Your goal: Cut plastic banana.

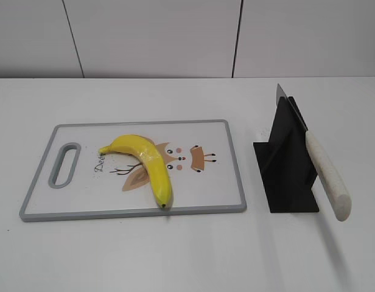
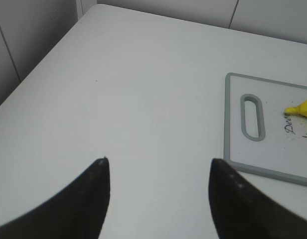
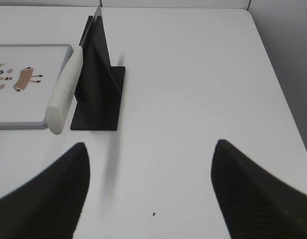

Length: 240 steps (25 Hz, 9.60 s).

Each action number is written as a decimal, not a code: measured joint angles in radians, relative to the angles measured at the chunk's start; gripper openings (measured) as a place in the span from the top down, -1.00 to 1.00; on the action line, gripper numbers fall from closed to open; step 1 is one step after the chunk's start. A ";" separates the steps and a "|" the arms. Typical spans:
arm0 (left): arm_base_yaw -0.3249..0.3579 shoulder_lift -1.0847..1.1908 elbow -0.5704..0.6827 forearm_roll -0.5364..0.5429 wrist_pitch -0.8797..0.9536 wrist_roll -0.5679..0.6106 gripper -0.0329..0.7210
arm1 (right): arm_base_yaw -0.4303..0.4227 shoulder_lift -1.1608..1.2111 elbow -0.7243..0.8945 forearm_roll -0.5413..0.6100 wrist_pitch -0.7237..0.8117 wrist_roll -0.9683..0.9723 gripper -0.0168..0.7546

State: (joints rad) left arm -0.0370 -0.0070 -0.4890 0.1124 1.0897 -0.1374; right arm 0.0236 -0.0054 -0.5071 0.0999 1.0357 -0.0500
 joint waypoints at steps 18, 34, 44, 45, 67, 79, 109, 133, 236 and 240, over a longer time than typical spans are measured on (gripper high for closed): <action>0.000 0.000 0.000 0.000 0.000 0.000 -0.64 | 0.000 0.000 0.000 0.000 0.000 0.000 -0.55; 0.000 0.000 0.000 0.000 0.000 0.000 -0.64 | 0.000 0.000 0.001 0.005 0.000 0.000 -0.55; 0.000 0.000 0.000 0.000 0.000 0.000 -0.64 | 0.000 0.310 -0.155 0.036 0.180 0.000 -0.55; 0.000 0.000 0.000 0.000 0.000 0.000 -0.64 | 0.000 0.362 -0.181 0.045 0.180 0.005 -0.55; 0.000 0.000 0.000 0.000 0.000 0.000 -0.64 | 0.381 1.227 -0.603 -0.010 0.178 0.243 -0.55; 0.000 0.000 0.000 0.000 0.000 0.000 -0.64 | 0.469 1.599 -0.634 -0.066 0.177 0.422 -0.52; 0.000 0.000 0.000 0.000 0.000 0.000 -0.50 | 0.466 1.657 -0.634 -0.020 0.183 0.479 0.51; 0.000 0.000 -0.004 -0.033 -0.019 0.088 -0.48 | 0.469 1.318 -0.636 -0.059 0.188 0.410 0.52; -0.396 1.863 -0.978 -0.393 -0.057 1.334 0.99 | 0.310 1.976 -1.071 0.442 0.028 -1.481 0.52; -0.396 1.852 -0.978 -0.439 -0.060 1.334 0.72 | 0.310 1.971 -1.071 0.442 0.036 -1.480 0.52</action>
State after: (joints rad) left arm -0.4330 1.8452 -1.4669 -0.3269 1.0293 1.1961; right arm 0.3341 1.9659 -1.5779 0.5424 1.0719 -1.5299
